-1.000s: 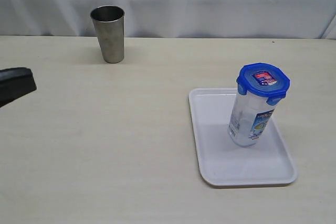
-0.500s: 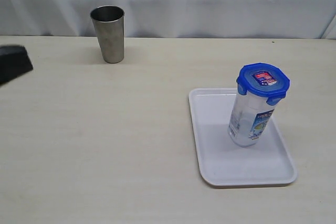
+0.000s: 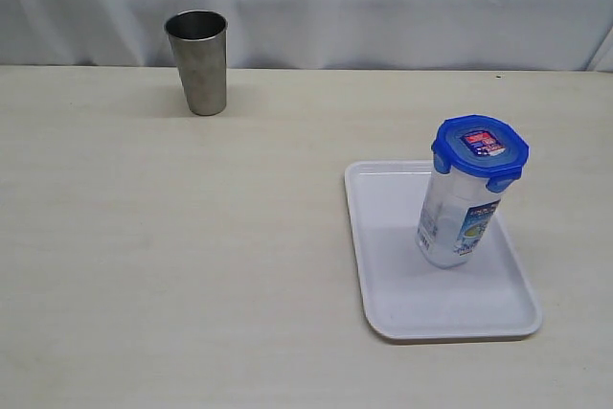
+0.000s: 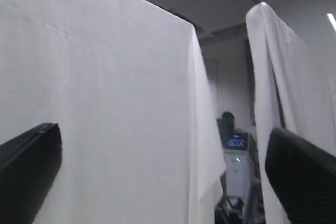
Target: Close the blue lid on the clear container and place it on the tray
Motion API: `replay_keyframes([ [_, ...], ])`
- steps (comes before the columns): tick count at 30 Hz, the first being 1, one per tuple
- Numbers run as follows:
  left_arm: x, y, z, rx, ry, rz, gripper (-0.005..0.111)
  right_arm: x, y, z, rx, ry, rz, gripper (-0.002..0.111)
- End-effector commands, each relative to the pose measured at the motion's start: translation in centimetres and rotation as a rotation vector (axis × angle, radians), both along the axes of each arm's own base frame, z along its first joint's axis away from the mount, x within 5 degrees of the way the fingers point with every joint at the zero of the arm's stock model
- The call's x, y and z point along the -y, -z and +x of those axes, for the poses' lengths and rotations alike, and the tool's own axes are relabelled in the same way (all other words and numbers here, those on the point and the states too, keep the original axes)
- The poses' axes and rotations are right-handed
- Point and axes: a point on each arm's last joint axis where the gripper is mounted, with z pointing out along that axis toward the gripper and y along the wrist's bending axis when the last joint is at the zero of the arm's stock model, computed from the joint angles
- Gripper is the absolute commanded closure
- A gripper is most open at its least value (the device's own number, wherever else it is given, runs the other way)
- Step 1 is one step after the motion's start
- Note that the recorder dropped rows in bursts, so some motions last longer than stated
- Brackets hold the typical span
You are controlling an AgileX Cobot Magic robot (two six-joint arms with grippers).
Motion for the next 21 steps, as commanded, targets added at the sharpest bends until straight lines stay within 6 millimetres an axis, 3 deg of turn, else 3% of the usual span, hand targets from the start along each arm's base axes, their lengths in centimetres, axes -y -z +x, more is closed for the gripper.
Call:
replay_keyframes([
  [1, -1.7, 2.4, -0.2, -0.03, -0.142, -0.157, 0.008, 0.0, 0.0, 0.0, 0.004, 0.005, -0.006, 0.104],
  [4, -3.5, 5.6, -0.9, -0.113, -0.324, -0.271, 0.008, 0.0, 0.0, 0.0, 0.004, 0.005, -0.006, 0.104],
  [10, -5.5, 8.9, -1.3, -0.311, -0.555, -0.318, 0.008, 0.0, 0.0, 0.0, 0.004, 0.005, -0.006, 0.104],
  [13, -5.7, 9.5, -1.8, -0.333, -0.639, -0.2, 0.008, 0.0, 0.0, 0.0, 0.004, 0.005, -0.006, 0.104],
  [16, -5.5, 10.2, -3.3, -0.311, -0.713, 0.025, 0.008, 0.0, 0.0, 0.0, 0.004, 0.005, -0.006, 0.104],
  [21, -5.5, 10.9, -6.2, -0.256, -0.748, 0.154, 0.008, 0.0, 0.0, 0.0, 0.004, 0.005, -0.006, 0.104],
])
